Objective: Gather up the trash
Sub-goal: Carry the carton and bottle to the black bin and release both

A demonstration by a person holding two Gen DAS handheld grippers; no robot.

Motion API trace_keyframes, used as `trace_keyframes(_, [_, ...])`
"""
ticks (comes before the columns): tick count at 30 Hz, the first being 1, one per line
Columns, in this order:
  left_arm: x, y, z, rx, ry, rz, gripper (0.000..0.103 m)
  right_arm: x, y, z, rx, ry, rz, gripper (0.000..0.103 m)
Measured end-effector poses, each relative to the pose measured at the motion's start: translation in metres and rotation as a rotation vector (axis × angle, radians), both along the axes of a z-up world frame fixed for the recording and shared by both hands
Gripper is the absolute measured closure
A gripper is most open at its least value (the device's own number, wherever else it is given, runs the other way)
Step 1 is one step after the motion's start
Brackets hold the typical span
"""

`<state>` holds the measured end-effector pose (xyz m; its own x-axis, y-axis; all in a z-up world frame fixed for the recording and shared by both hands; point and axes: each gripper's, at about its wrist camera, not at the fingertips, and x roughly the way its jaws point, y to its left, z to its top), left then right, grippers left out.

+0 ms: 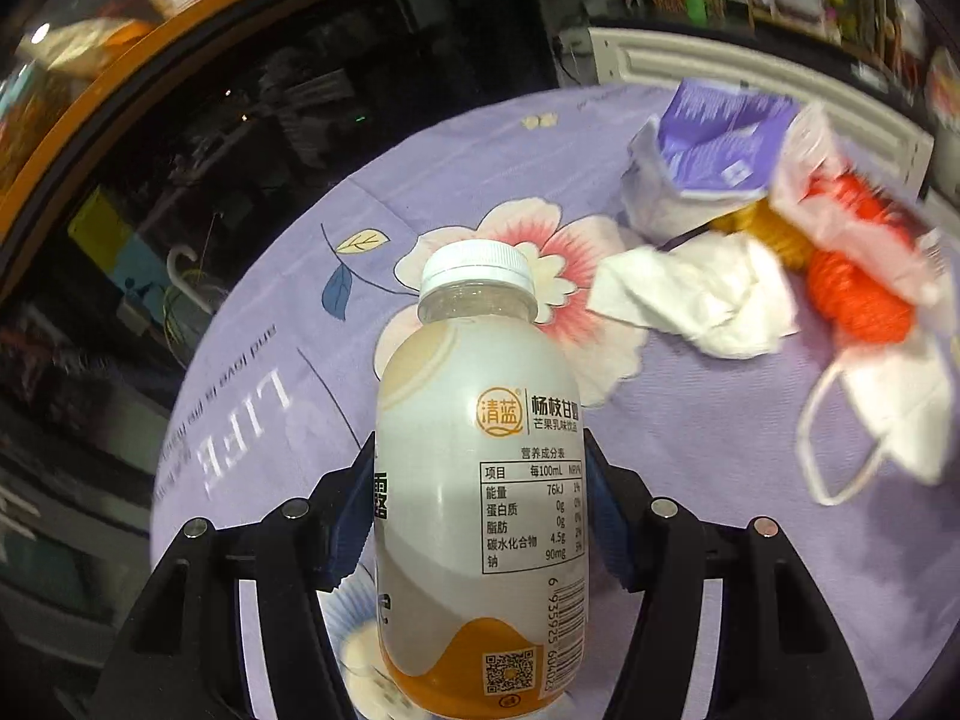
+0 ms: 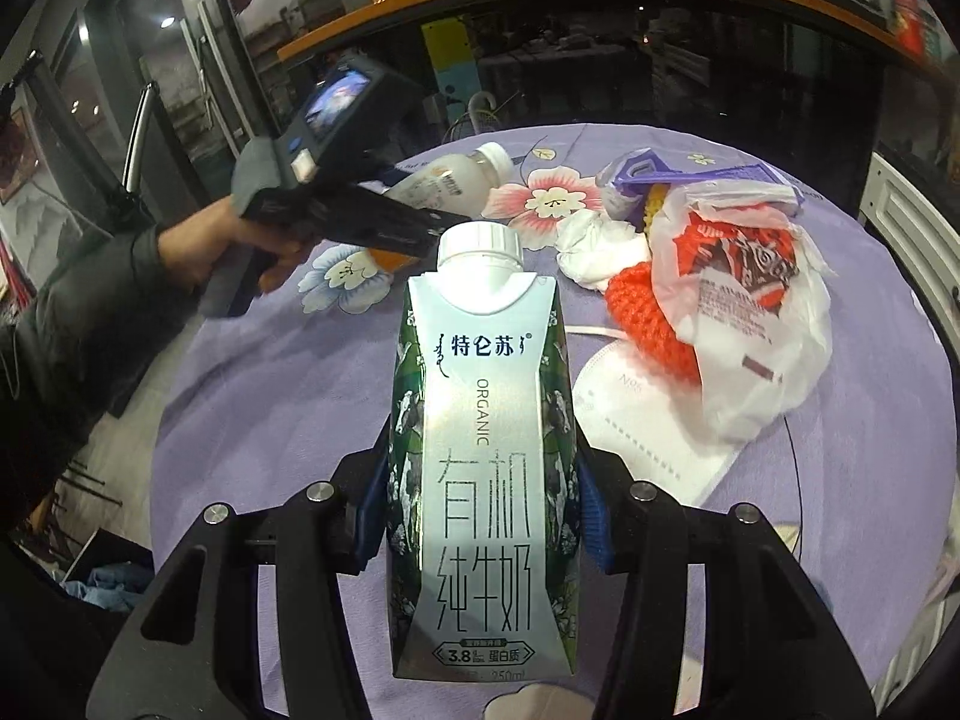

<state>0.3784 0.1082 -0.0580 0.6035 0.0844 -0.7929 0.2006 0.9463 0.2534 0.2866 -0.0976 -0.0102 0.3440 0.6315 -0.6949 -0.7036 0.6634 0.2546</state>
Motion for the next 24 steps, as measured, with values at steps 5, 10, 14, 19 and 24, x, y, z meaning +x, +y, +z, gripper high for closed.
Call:
trace_keyframes(5, [-0.052, -0.017, 0.015, -0.128, -0.069, -0.002, 0.042, -0.019, -0.017, -0.001, 0.040, -0.004, -0.048, 0.052])
trace_keyframes(10, [-0.094, -0.035, 0.020, -0.276, -0.081, 0.000, 0.042, -0.044, -0.038, -0.004, 0.080, -0.008, -0.107, 0.052])
trace_keyframes(14, [-0.123, -0.051, 0.030, -0.357, -0.123, -0.014, 0.042, -0.063, -0.060, -0.009, 0.111, -0.004, -0.165, 0.051])
trace_keyframes(19, [-0.151, -0.081, 0.035, -0.391, -0.140, -0.073, 0.042, -0.085, -0.092, -0.013, 0.125, -0.019, -0.250, 0.052])
trace_keyframes(24, [-0.172, -0.124, 0.039, -0.422, -0.153, -0.155, 0.042, -0.106, -0.138, -0.019, 0.138, -0.031, -0.373, 0.052])
